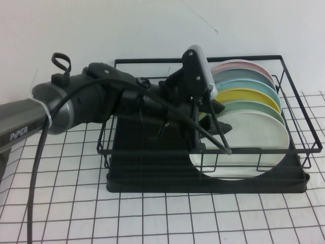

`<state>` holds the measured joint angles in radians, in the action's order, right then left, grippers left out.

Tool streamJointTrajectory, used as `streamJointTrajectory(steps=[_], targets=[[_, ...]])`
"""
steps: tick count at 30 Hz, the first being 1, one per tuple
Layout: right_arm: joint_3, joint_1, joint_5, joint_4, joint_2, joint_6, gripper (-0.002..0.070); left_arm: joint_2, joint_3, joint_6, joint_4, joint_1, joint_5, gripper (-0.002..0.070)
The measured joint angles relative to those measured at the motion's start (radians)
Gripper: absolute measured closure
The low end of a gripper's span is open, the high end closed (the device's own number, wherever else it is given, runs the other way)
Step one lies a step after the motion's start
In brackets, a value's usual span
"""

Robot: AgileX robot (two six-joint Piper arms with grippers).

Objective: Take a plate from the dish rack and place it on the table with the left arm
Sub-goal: Grasp the plate from the shelf

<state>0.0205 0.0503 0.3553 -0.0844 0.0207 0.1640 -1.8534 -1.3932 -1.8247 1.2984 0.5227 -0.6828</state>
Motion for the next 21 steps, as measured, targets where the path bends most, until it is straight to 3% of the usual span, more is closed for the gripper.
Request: streamJointTrajectory(steps=[12,14,18,21], targets=[[0.000,0.000,0.000,0.000,0.000,0.000,0.0678,-0.055,-0.004,-0.023,0.007,0.002,0.039,0.0340],[0.000,0.000,0.000,0.000,0.000,0.000,0.0678,-0.058,-0.004,-0.023,0.007,0.006,0.054,0.0386],[0.000,0.000,0.000,0.000,0.000,0.000,0.0678,-0.058,-0.004,-0.023,0.024,0.010,0.095,0.0582],[0.000,0.000,0.000,0.000,0.000,0.000,0.0678,-0.056,-0.004,-0.023,0.028,0.010,0.104,0.0585]])
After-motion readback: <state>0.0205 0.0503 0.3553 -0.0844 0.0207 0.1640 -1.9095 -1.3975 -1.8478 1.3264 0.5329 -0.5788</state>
